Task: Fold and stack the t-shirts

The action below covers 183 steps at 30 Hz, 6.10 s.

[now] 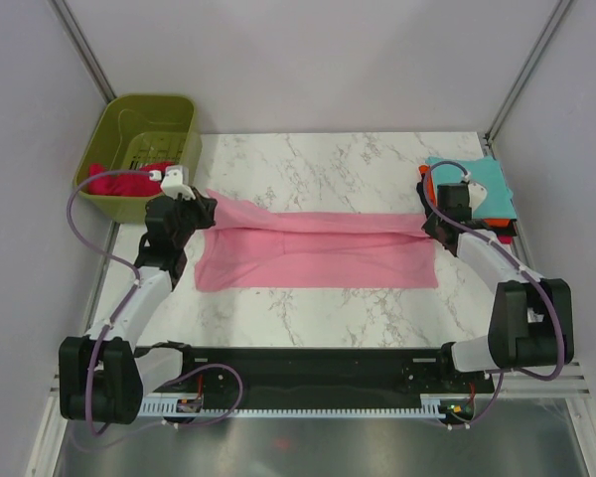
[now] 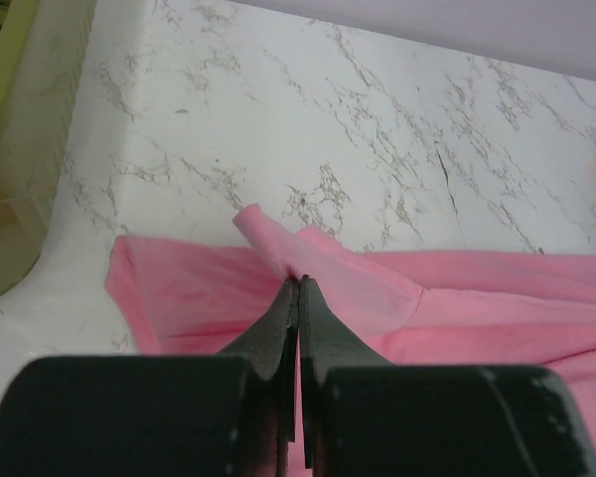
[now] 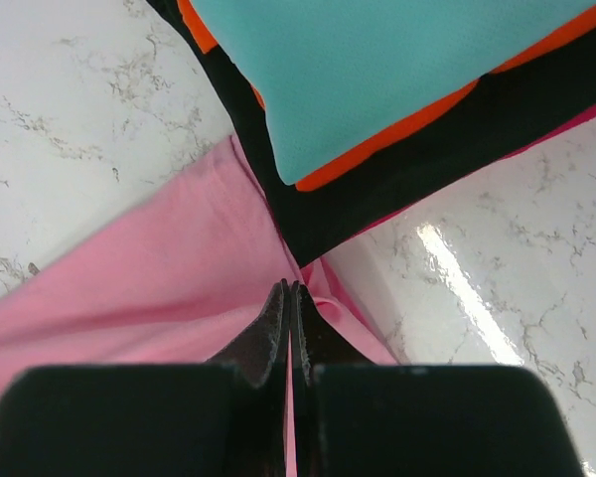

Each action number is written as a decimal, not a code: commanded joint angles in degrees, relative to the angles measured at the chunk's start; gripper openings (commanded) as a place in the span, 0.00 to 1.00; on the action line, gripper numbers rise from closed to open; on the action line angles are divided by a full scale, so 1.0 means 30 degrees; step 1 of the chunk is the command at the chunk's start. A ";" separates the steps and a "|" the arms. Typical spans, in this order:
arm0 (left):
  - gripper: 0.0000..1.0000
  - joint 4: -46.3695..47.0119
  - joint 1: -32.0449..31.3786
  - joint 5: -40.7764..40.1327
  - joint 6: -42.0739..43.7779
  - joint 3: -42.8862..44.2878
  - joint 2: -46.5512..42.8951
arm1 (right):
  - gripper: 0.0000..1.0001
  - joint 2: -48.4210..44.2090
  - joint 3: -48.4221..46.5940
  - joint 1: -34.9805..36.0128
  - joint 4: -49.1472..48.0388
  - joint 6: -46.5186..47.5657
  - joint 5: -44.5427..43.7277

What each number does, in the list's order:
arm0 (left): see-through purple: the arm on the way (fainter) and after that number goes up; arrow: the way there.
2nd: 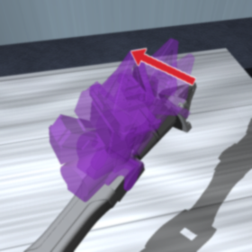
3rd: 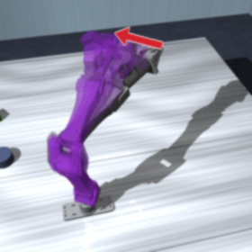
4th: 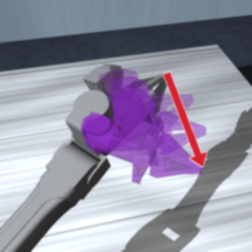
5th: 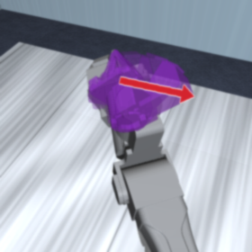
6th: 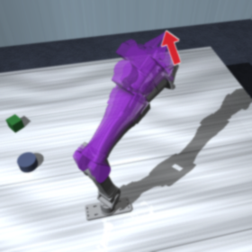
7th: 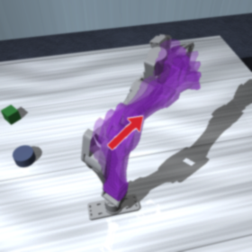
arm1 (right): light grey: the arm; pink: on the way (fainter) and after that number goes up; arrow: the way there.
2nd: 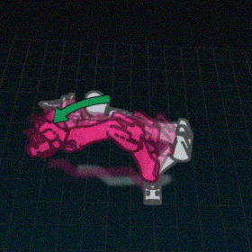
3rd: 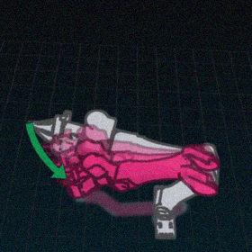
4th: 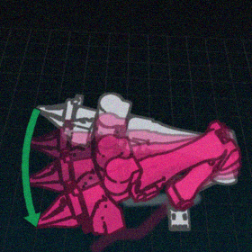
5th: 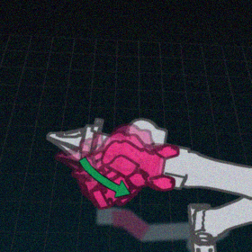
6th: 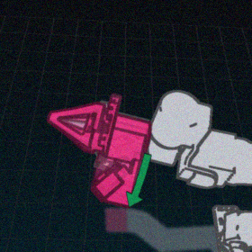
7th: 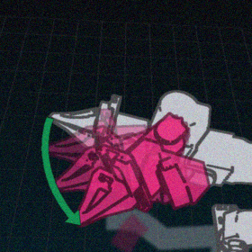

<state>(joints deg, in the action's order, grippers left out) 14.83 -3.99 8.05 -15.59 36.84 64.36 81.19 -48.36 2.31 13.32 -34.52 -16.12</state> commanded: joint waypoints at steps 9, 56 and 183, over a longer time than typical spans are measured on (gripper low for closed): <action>0.02 0.1237 -0.0018 -0.0724 -0.2741 -0.3194 -0.2407 | 0.26 -0.2333 0.3108 -0.0124 -0.2474 -0.1559 -0.0927; 0.95 -0.1721 0.1037 -0.3679 -1.2028 -0.3431 0.1956 | 0.58 1.7697 -1.8882 1.3616 -0.2714 0.3919 0.7422; 0.89 -0.3888 0.1037 -0.4150 -1.2937 -0.2759 0.1166 | 0.67 0.9857 -0.5534 1.8392 -1.0330 0.2395 1.5454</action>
<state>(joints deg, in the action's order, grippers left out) 3.09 -1.08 -2.92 -53.34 27.24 69.43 117.19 -66.81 58.04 -13.65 -26.96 30.09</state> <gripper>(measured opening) 0.884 0.662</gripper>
